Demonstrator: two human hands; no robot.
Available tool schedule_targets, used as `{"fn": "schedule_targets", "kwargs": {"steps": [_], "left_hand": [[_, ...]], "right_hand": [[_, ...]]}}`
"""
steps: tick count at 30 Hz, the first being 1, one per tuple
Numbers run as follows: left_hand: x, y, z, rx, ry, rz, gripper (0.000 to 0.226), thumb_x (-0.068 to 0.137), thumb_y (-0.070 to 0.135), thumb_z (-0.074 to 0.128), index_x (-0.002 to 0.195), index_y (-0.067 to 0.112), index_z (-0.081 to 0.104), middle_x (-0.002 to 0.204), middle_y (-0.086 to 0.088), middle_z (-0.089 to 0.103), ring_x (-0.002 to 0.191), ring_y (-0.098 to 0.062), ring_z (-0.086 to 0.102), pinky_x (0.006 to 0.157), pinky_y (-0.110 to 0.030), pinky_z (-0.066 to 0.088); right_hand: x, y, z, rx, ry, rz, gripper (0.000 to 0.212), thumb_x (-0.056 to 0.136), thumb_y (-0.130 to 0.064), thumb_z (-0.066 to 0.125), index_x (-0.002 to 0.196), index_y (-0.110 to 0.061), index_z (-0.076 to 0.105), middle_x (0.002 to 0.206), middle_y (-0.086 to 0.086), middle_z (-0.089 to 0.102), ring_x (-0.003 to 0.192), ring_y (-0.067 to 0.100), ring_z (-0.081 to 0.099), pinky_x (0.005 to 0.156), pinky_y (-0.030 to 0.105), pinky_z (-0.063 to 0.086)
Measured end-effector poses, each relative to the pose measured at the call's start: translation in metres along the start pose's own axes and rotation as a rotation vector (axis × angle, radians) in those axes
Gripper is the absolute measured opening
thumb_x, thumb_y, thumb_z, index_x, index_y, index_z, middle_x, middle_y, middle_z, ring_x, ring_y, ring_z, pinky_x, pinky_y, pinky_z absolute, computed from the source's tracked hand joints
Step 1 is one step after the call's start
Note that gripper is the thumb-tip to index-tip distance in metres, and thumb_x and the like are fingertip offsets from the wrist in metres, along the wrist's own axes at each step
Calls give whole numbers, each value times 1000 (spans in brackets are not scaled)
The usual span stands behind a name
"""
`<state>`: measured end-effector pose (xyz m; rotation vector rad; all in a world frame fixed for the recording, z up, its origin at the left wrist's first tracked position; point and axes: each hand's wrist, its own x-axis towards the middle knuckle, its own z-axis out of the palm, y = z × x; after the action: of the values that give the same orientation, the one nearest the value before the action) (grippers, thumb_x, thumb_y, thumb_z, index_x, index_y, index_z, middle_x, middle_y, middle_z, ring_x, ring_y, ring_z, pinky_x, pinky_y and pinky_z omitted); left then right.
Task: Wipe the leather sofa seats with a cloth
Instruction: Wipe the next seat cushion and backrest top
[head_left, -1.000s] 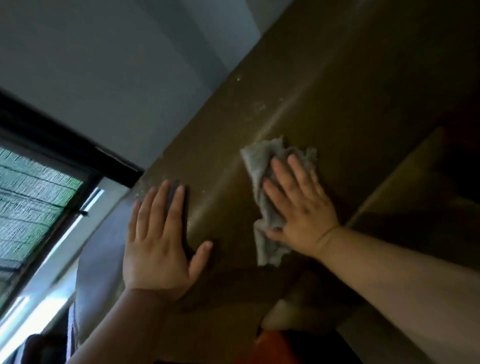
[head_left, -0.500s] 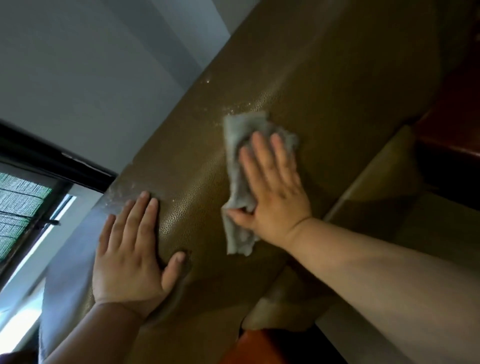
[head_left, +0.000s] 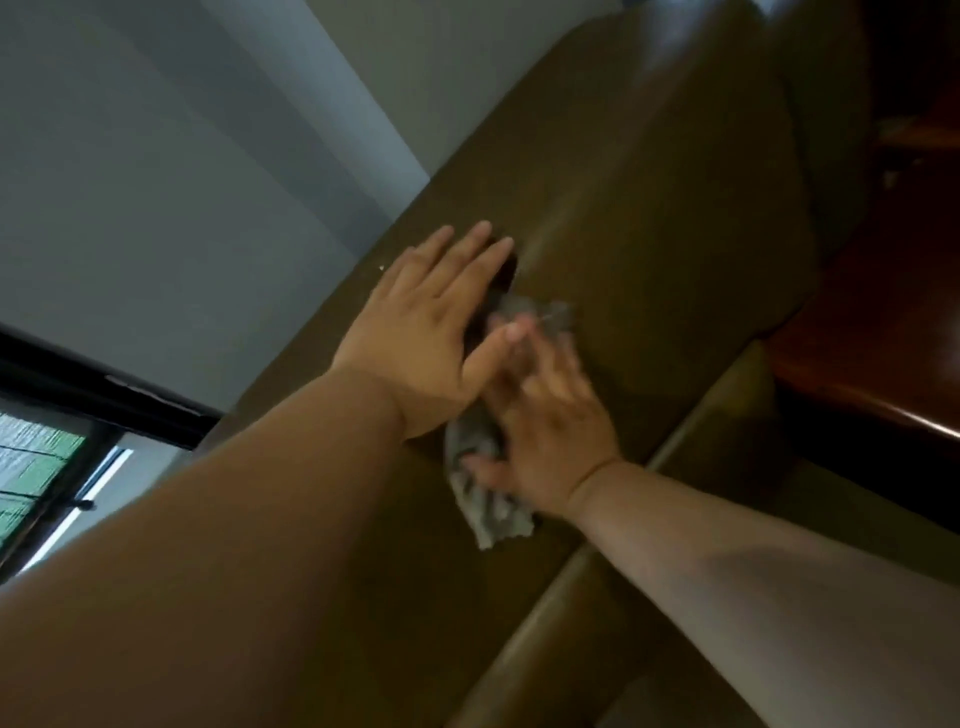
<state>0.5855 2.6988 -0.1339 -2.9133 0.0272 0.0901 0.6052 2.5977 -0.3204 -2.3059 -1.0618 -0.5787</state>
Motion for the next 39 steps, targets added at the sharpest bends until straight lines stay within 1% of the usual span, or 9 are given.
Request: {"fn": "schedule_targets", "kwargs": {"steps": [4,6,12,17,23,30,34,37,39], "left_hand": [[24,0,27,-31,49,-45,73,103,67,21,168,38,5,176,9,6,162,-14,3,131,-42,6],[24,1,41,39,138,-48,73,104,62,25,169,32,10,176,3,13,162,-21,11,131,-48,13],[24,-3,52,19,192,-29,72,103,52,31,167,21,22,174,-6,22,160,-30,22,126,-58,24],[25,-3,54,38,187,-24,71,104,49,31,167,20,18,174,-7,21,160,-31,20,127,-58,22],[24,-3,56,75,193,-23,74,102,48,34,167,21,14,174,-8,21,160,-32,22,127,-57,23],[26,-2,56,79,195,-27,75,100,48,35,167,20,14,173,-9,22,159,-34,24,126,-59,24],[24,-3,56,82,164,-31,78,99,52,36,167,22,14,174,-7,19,160,-31,22,125,-57,25],[26,-3,57,86,184,-15,78,97,50,38,166,19,17,173,-10,23,158,-35,26,124,-59,27],[26,-4,58,101,187,-11,79,97,49,40,166,18,17,172,-11,23,157,-36,27,125,-57,24]], "right_hand": [[1,102,12,235,70,673,95,98,-69,22,163,0,7,171,25,1,159,41,-2,126,60,11],[9,106,8,358,46,777,99,95,-70,23,163,-1,7,171,23,-3,159,40,-5,126,59,11],[29,56,-32,280,63,256,81,100,-69,29,163,-20,16,172,21,2,158,43,-4,123,67,12],[96,107,-49,166,170,321,72,96,-61,42,157,-23,40,171,14,19,159,40,5,125,63,7],[32,101,-23,214,75,179,78,92,-63,49,156,-26,26,170,16,11,158,44,1,121,69,16],[123,144,-58,369,247,749,77,99,-63,33,165,-28,15,174,6,-4,160,31,-10,127,59,7],[60,54,-52,402,113,572,88,97,-66,40,166,-21,10,173,14,-10,158,37,-14,124,64,12],[69,94,-45,316,57,510,91,94,-71,36,165,-24,5,173,11,-12,158,36,-18,125,64,9],[99,139,-51,312,133,560,85,95,-68,37,165,-27,13,174,8,-6,159,34,-14,127,61,7]]}}
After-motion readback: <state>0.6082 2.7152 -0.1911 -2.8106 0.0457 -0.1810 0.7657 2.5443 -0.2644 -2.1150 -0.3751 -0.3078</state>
